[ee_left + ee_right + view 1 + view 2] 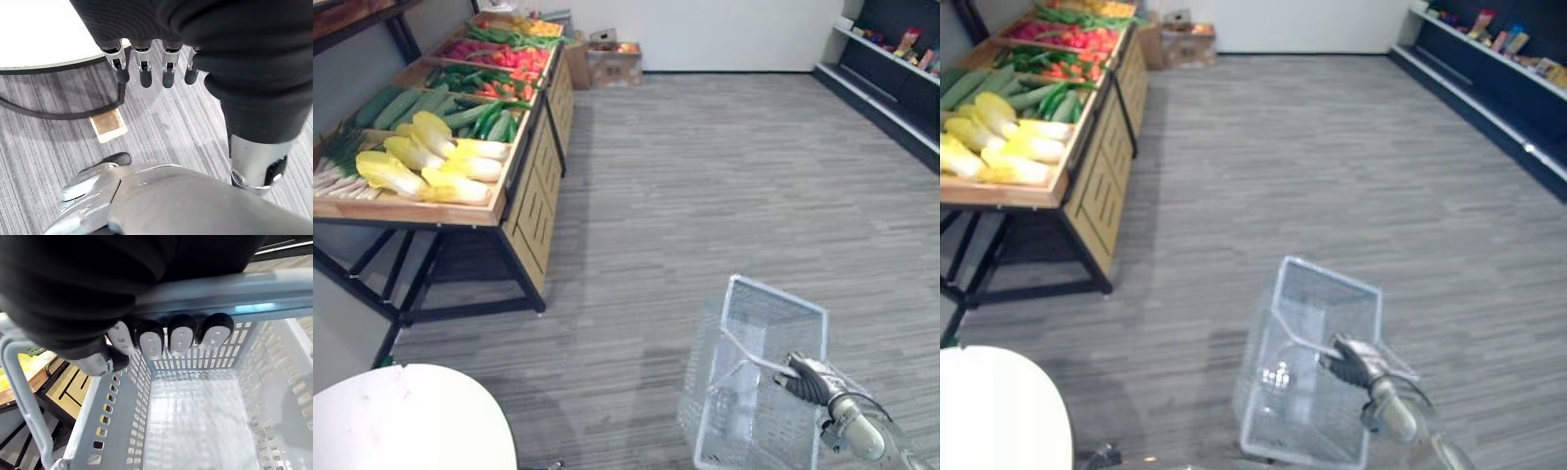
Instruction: Pick vegetable in the basket
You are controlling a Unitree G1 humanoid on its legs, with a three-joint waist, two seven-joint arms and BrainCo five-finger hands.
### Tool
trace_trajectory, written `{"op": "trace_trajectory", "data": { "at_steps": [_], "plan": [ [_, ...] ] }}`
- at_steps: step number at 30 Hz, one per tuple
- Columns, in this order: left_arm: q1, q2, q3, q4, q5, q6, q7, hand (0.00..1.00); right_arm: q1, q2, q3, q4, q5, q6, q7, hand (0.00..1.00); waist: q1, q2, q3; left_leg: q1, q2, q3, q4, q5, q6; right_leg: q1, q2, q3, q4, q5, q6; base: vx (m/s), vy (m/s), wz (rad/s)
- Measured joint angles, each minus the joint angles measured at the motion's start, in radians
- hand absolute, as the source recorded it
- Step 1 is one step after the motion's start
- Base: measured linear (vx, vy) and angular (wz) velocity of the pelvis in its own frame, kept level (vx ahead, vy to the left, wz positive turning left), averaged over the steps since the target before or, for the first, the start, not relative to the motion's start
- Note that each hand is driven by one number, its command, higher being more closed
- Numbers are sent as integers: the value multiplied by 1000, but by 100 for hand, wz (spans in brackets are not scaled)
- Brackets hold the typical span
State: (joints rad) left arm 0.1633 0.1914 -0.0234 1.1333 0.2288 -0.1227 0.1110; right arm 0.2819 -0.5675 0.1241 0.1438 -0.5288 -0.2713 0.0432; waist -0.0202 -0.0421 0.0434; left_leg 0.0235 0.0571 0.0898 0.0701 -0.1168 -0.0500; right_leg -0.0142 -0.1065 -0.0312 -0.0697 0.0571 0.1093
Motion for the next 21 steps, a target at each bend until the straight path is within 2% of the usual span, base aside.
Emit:
{"op": "trace_trajectory", "data": {
  "at_steps": [4, 10, 13, 15, 16, 17, 18, 19, 20, 21],
  "plan": [
    [0, 1, 0, 0, 17, 0, 1, 0, 5, 9, -19, 26, 0, 3, 2, 100, -3, 0, -1, 0, 13, 14, -5, 2, -6, -1, 0, -43, 1, 0, 6, -47, -39, -12],
    [2, 2, 0, -1, 21, 1, 2, 0, 29, 38, -47, 30, -1, 16, 0, 100, -2, 1, -3, 20, 32, 35, -33, 5, -22, -2, 19, -39, -3, 9, 6, 22, -33, -10],
    [-4, 3, 0, -4, 27, 1, 3, 0, 29, 41, -47, 30, 12, 17, 0, 100, -4, 4, 1, 13, 45, 43, -32, 2, -28, -24, 30, -34, 9, 11, 1, 62, -27, -11],
    [-7, 4, 3, -14, 27, 2, 7, 0, 24, 60, -48, 43, 20, 19, -5, 100, -4, 7, 6, -6, 59, 47, -14, -5, -40, -63, 42, -35, 62, -10, -22, 50, -39, -5],
    [-9, 4, 20, -26, 27, 2, 13, 0, 14, 85, -48, 61, 20, 19, -10, 100, -4, 4, 20, -33, 72, 46, 45, -30, -56, -86, 48, -39, 117, -45, -28, 20, -74, 6],
    [-10, 4, 33, -29, 26, 2, 17, 0, 0, 99, -46, 69, 20, 21, -11, 100, -3, 7, 39, -59, 88, 43, 124, -61, -55, -97, 55, -46, 165, -88, -40, -15, -96, 17],
    [-11, 2, 59, -41, 19, -1, 24, 0, -3, 109, -42, 69, 23, 23, -11, 100, 0, 9, 66, -117, 112, 42, 280, -94, -52, -99, 64, -55, 210, -134, -52, -44, -95, 23],
    [-12, 2, 73, -47, 17, -1, 26, 0, -3, 111, -36, 70, 28, 23, -11, 100, 1, 6, 78, -155, 122, 41, 374, -93, -50, -91, 65, -64, 216, -143, -58, -39, -120, 23],
    [-10, -4, 91, -63, 9, -1, 30, 0, -3, 105, -26, 70, 28, 23, -10, 100, 16, 15, 105, -236, 154, 35, 578, -52, 15, -45, 78, -90, 204, -148, -67, 40, -150, 9],
    [-10, -11, 95, -62, 0, 2, 33, 0, -4, 99, -26, 70, 28, 24, -10, 100, 34, 26, 123, -274, 178, 31, 690, -1, 67, -13, 89, -106, 218, -152, -74, 83, -148, -1]
  ]
}}
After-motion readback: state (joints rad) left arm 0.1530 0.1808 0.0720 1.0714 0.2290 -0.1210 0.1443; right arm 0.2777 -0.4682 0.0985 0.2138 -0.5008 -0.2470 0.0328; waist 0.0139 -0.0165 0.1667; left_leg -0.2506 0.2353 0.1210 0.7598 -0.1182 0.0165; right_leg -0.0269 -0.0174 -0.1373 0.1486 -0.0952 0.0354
